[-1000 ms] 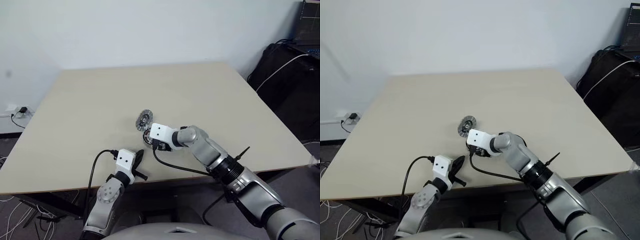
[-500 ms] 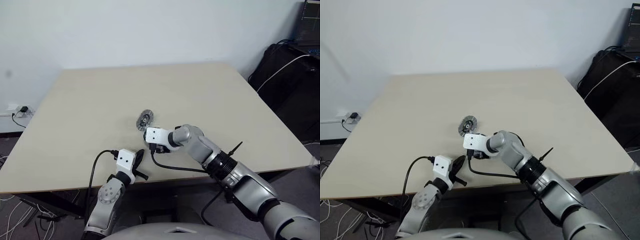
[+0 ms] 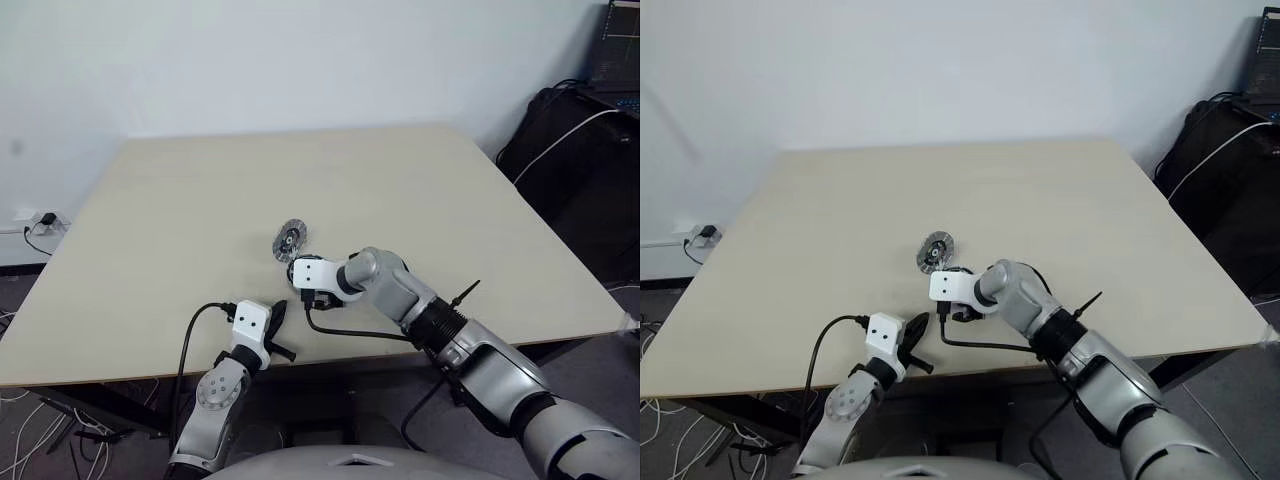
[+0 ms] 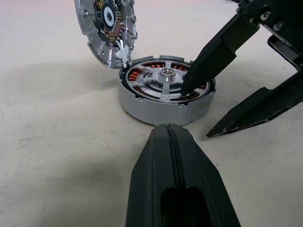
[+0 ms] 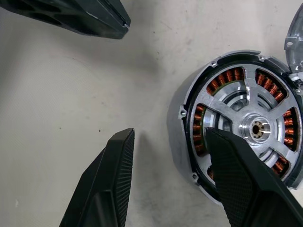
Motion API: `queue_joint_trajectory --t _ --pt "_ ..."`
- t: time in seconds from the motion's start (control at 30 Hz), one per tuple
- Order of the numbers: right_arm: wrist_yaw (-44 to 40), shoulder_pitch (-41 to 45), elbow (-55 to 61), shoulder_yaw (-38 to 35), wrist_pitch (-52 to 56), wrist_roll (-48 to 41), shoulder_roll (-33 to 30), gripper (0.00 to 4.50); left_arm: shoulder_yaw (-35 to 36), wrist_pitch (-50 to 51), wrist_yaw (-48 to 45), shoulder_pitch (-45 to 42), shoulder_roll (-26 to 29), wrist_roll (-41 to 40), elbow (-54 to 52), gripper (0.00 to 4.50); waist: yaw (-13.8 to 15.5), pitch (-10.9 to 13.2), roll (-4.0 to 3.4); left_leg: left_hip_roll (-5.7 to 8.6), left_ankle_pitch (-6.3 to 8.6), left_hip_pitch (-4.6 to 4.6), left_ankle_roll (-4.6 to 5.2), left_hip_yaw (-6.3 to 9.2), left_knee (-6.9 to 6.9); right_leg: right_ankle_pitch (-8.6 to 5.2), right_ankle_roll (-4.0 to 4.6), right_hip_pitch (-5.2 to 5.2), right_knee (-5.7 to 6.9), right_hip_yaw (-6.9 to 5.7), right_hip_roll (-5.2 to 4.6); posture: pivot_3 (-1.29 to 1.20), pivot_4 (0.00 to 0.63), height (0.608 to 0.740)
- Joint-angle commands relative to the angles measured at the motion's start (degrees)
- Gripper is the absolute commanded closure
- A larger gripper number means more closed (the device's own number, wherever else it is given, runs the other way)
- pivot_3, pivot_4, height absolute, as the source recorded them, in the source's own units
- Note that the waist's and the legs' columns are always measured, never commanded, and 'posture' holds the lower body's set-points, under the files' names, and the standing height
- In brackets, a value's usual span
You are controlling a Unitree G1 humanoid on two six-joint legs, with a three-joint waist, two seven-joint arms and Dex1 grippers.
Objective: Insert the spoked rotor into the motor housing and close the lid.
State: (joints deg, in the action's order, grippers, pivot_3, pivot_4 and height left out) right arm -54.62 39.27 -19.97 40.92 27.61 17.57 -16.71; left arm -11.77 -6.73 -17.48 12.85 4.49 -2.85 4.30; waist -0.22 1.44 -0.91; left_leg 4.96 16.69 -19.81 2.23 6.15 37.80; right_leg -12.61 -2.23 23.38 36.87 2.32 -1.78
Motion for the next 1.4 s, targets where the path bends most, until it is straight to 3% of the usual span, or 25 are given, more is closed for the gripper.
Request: queue_joint_trajectory --t 0.03,0.07,0.17,0.37,0.63,0.83,1.4 --pt "-0.15 1.62 -1.17 -0.63 -0.85 0.86 0.52 1.94 0.30 -1.60 0.29 -0.82 -0.55 -0.11 -0.25 4.50 -0.05 -0.03 0.02 0.00 0.00 0.00 0.00 0.00 0.00 0.00 0.00 0.00 0.00 0.00 0.00 0.00 0.000 0.740" --pt "-0.13 1.74 -1.57 -0.65 -0.84 1.05 0.62 1.94 0.32 -1.66 0.34 -0.84 -0.59 -0.10 -0.20 4.50 -0.09 -0.04 0.03 0.00 0.00 0.01 -0.01 0.00 0.00 0.00 0.01 0.00 0.01 0.00 0.00 0.00 0.000 0.740" --pt "-0.20 2.01 -2.47 -0.64 -1.07 1.51 0.83 2.57 0.39 -1.83 0.45 -0.83 -0.66 -0.10 -0.14 4.50 -0.09 -0.05 0.04 0.00 -0.02 0.02 -0.03 0.00 0.02 0.04 0.04 -0.01 0.02 0.00 0.01 0.00 0.000 0.740" --pt "-0.35 2.17 -3.38 -0.97 -1.57 2.26 1.22 4.49 0.45 -2.05 0.65 -0.76 -0.69 -0.13 -0.17 4.50 -0.07 -0.09 0.07 0.00 -0.02 0.03 -0.04 0.00 0.02 0.05 0.04 -0.02 0.02 -0.02 0.01 0.00 0.000 0.740" --pt "0.11 2.21 -3.62 -1.69 -1.54 2.30 1.41 4.49 0.42 -2.17 0.68 -1.13 -0.60 -0.21 0.03 4.50 -0.08 -0.10 0.06 -0.01 -0.06 0.05 -0.09 0.01 0.04 0.10 0.07 -0.04 0.04 -0.03 0.02 0.00 0.000 0.740" --pt "2.44 0.39 0.16 -6.76 1.38 -0.44 1.55 4.49 0.36 -2.09 0.58 -1.49 -0.60 -0.23 0.16 4.50 -0.04 -0.09 0.07 -0.01 -0.07 0.04 -0.10 0.02 0.04 0.11 0.07 -0.03 0.04 -0.03 0.02 0.00 0.000 0.740" --pt "4.32 -18.19 33.51 -14.71 22.61 -6.41 -8.53 4.49 -0.54 -1.78 -0.36 -1.78 -1.00 -0.25 0.65 4.50 1.65 -0.02 0.17 0.01 0.01 -0.31 0.01 0.05 0.08 -0.06 -0.19 0.12 -0.07 -0.03 -0.10 0.00 0.000 0.740"
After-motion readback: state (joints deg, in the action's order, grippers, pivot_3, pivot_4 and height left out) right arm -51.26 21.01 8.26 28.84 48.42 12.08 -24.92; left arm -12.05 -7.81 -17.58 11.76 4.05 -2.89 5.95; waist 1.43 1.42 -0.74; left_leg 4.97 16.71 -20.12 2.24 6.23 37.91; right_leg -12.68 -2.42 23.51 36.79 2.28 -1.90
